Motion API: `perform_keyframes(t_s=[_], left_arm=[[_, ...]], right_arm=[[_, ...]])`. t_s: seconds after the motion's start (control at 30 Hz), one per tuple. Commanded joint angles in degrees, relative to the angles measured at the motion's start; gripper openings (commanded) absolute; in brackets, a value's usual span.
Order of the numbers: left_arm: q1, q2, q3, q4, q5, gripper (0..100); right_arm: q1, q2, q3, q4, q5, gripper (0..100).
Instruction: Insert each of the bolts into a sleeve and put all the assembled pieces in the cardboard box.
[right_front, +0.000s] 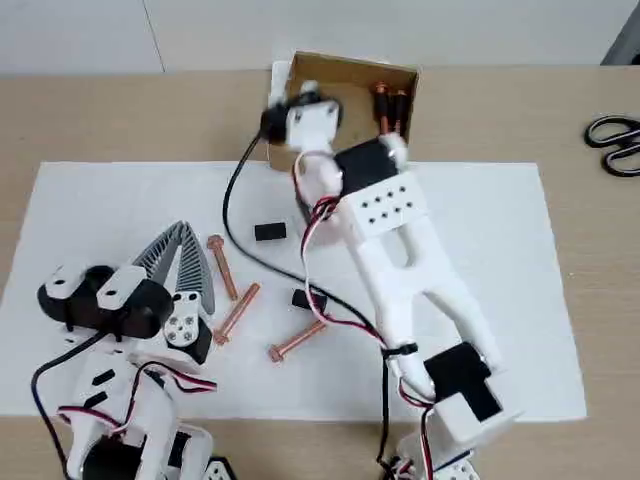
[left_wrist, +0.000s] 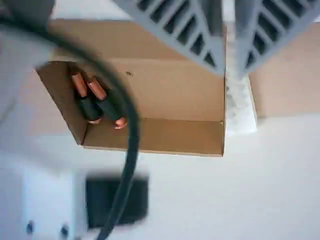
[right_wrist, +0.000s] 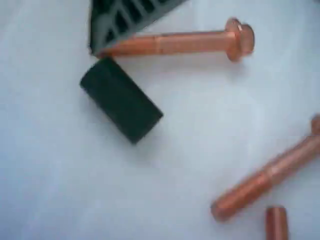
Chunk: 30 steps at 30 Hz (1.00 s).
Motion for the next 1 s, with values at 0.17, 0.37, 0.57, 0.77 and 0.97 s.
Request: perform_keyframes(t_s=[0.17,0.37,0.57,0.77,0.97], left_arm=[[-6.42,-0.53,-0.22,4.57,0.44,1],[-9.76,-0.53,-0.22,5.10,0.44,1],[-9.76,-0.53,-0.22,5.54,0.35,1],[-9.76,-0.53,-0.22,5.54,0.44,1],[-9.76,-0.53,-0.22,5.54,0.44,1]], right_arm=[[-1.54,-3.21,2.81,-0.13,3.69,24.2],[-1.71,-3.38,10.46,0.04,8.88,24.2],[-5.76,-3.74,18.02,0.04,15.38,24.2],[-8.92,-3.30,18.81,-1.10,18.99,24.2],[-9.10,-3.30,18.37,-6.37,19.25,24.2]])
